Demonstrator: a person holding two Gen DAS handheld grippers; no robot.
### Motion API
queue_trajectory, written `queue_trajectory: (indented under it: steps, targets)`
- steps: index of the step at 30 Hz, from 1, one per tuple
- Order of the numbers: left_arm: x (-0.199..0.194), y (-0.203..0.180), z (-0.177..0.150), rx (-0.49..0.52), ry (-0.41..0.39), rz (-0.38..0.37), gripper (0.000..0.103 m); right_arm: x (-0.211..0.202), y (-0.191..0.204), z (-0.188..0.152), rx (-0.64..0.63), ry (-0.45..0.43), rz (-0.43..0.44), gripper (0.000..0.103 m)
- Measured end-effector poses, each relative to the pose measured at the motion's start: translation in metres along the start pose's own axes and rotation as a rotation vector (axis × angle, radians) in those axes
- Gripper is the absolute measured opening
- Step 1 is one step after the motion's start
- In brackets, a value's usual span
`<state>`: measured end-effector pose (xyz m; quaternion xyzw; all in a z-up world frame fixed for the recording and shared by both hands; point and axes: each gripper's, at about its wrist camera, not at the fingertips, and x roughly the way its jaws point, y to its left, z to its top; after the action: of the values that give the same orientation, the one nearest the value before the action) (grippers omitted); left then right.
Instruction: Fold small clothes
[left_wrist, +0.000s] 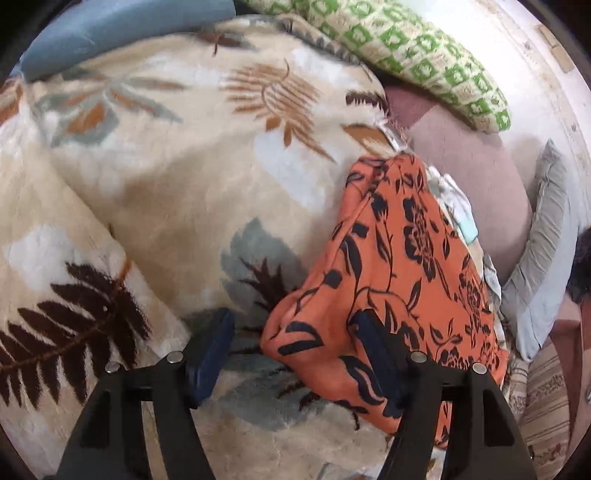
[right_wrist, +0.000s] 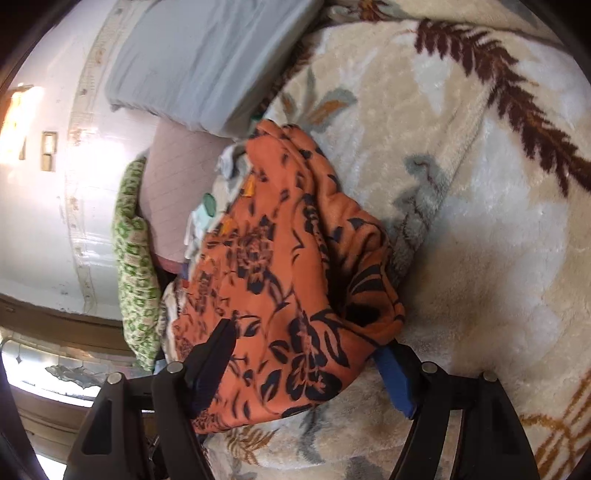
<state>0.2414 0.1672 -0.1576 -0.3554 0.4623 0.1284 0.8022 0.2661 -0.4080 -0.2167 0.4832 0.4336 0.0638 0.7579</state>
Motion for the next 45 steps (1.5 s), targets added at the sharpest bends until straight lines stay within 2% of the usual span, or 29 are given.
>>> queue_trajectory:
  steps: [1, 2, 3, 4, 5, 7, 8, 13, 18, 23, 26, 30, 32, 33, 35, 36, 37, 38, 40, 41, 43, 44, 45]
  targets:
    - [0.001, -0.003, 0.0, 0.007, 0.005, -0.002, 0.069, 0.003, -0.001, 0.001, 0.007, 0.004, -0.003, 0.076]
    - [0.003, -0.008, 0.0, 0.028, 0.012, -0.015, 0.036, 0.006, -0.002, 0.002, 0.011, 0.008, -0.004, 0.076]
    - [0.007, -0.011, 0.001, 0.049, 0.029, -0.012, 0.018, 0.008, -0.002, 0.003, 0.013, 0.009, -0.006, 0.076]
    - [0.012, -0.013, 0.002, 0.044, 0.052, -0.008, 0.018, 0.011, -0.001, 0.004, 0.003, 0.017, -0.013, 0.068]
    - [0.014, -0.014, 0.004, 0.022, 0.06, -0.004, 0.015, 0.013, 0.0, 0.005, -0.009, 0.022, -0.03, 0.041]
    - [0.011, -0.017, 0.007, 0.014, 0.063, 0.01, 0.013, 0.014, 0.002, 0.007, -0.025, 0.026, -0.071, 0.021]
    - [0.006, -0.02, 0.007, 0.024, 0.053, 0.017, 0.012, 0.012, 0.005, 0.008, -0.041, 0.029, -0.079, 0.015]
    - [-0.049, -0.045, 0.006, 0.101, -0.059, -0.003, 0.012, -0.02, 0.037, 0.007, -0.131, -0.01, -0.074, 0.01]
    - [-0.114, -0.06, -0.008, 0.17, -0.152, -0.034, 0.012, -0.066, 0.07, -0.005, -0.208, -0.051, -0.055, 0.01]
    - [-0.149, -0.034, -0.043, 0.179, -0.146, -0.044, 0.012, -0.111, 0.075, -0.033, -0.243, -0.065, -0.057, 0.01]
    - [-0.153, 0.004, -0.082, 0.169, -0.1, -0.017, 0.012, -0.132, 0.05, -0.075, -0.24, -0.038, -0.085, 0.01]
    - [-0.131, 0.046, -0.114, 0.138, -0.037, 0.029, 0.016, -0.143, 0.001, -0.122, -0.21, -0.007, -0.135, 0.01]
    - [-0.113, 0.055, -0.117, 0.132, 0.016, 0.081, 0.022, -0.128, -0.022, -0.128, -0.169, 0.049, -0.153, 0.014]
    - [-0.112, 0.06, -0.117, 0.114, 0.025, 0.081, 0.026, -0.12, -0.032, -0.128, -0.149, 0.073, -0.184, 0.016]
    - [-0.123, 0.067, -0.113, 0.071, 0.012, 0.066, 0.039, -0.119, -0.041, -0.128, -0.12, 0.078, -0.219, 0.031]
    - [-0.138, 0.069, -0.108, 0.065, -0.033, 0.078, 0.045, -0.127, -0.039, -0.128, -0.122, 0.06, -0.203, 0.038]
    - [-0.151, 0.07, -0.105, 0.068, -0.074, 0.092, 0.047, -0.138, -0.035, -0.128, -0.133, 0.03, -0.194, 0.057]
    - [-0.168, 0.068, -0.102, 0.08, -0.131, 0.11, 0.049, -0.149, -0.032, -0.127, -0.148, -0.002, -0.201, 0.061]
    - [-0.195, 0.058, -0.095, 0.112, -0.22, 0.127, 0.05, -0.175, -0.016, -0.123, -0.196, -0.084, -0.221, 0.062]
    - [-0.207, 0.046, -0.092, 0.144, -0.256, 0.109, 0.051, -0.186, -0.006, -0.12, -0.214, -0.115, -0.197, 0.061]
    - [-0.209, 0.019, -0.091, 0.225, -0.256, 0.051, 0.055, -0.192, 0.025, -0.114, -0.266, -0.127, -0.103, 0.063]
    - [-0.203, 0.005, -0.092, 0.264, -0.242, 0.012, 0.056, -0.184, 0.038, -0.111, -0.29, -0.093, -0.051, 0.07]
    - [-0.194, -0.008, -0.095, 0.3, -0.228, -0.017, 0.056, -0.172, 0.048, -0.107, -0.305, -0.043, 0.007, 0.071]
